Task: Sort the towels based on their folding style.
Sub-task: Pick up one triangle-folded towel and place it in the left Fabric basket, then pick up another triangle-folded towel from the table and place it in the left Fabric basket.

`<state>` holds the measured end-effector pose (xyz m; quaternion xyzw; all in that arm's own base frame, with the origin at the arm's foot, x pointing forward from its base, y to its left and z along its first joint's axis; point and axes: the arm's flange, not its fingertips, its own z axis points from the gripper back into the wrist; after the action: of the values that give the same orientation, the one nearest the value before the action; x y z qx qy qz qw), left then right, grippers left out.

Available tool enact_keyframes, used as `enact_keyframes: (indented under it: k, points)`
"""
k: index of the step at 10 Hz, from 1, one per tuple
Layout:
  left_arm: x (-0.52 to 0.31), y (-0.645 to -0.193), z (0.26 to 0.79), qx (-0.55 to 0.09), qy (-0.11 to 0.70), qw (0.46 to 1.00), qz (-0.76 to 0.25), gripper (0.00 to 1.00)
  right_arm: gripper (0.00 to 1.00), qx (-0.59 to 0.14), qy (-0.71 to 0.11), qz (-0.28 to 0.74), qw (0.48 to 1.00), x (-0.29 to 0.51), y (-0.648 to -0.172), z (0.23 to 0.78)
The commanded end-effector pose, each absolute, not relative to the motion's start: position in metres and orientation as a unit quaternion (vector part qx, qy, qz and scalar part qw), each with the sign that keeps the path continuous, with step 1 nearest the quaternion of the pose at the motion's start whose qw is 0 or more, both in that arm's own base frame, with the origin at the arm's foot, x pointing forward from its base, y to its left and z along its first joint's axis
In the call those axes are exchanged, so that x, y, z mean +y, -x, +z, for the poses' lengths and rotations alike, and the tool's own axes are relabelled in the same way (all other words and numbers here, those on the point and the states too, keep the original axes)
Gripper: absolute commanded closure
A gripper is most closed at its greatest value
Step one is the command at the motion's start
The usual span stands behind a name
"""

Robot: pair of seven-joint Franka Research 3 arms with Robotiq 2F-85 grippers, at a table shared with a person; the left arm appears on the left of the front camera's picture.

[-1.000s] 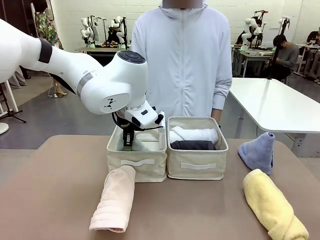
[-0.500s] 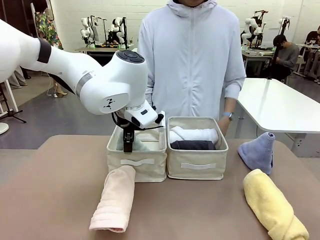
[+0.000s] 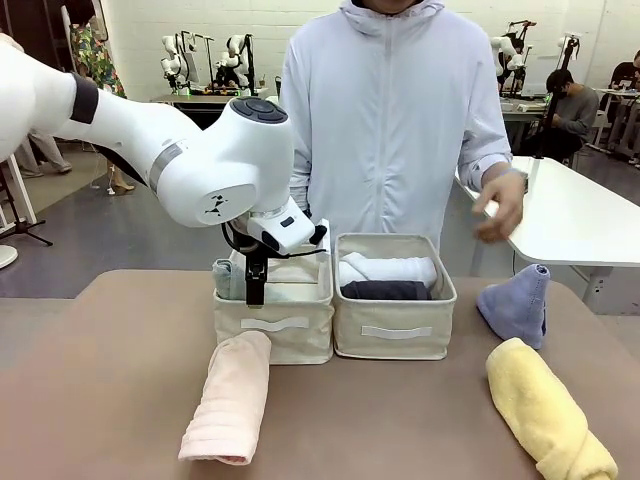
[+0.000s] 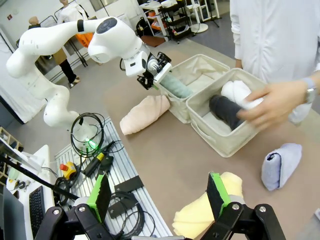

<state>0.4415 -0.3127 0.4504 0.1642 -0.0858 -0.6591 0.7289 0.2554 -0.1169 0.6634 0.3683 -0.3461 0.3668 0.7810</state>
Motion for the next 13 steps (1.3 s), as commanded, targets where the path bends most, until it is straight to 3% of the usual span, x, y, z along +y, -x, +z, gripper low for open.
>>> enact_keyframes:
  k: [1, 5, 9, 11, 12, 13]
  points:
    - [-0.304, -0.421, 0.488, -0.112, -0.151, 0.72, -0.667, 0.0, 0.0, -0.356, -0.377, 0.37, 0.771, -0.116, -0.257, 0.665]
    - [-0.251, -0.329, 0.595, -0.194, -0.104, 0.687, -0.692, 0.0, 0.0, -0.356, -0.377, 0.37, 0.771, -0.116, -0.257, 0.665]
    - [-0.191, -0.284, 0.593, -0.208, -0.103, 0.726, -0.647, 0.0, 0.0, -0.356, -0.377, 0.37, 0.771, -0.116, -0.257, 0.665]
    - [-0.184, -0.288, 0.586, -0.201, -0.099, 0.738, -0.636, 0.0, 0.0, -0.356, -0.377, 0.37, 0.771, -0.116, -0.257, 0.665]
    - [-0.187, -0.298, 0.583, -0.162, -0.121, 0.76, -0.618, 0.0, 0.0, -0.356, -0.377, 0.37, 0.771, -0.116, -0.257, 0.665]
    - [-0.18, -0.287, 0.59, -0.2, -0.1, 0.73, -0.646, 0.0, 0.0, -0.356, -0.377, 0.37, 0.771, -0.116, -0.257, 0.665]
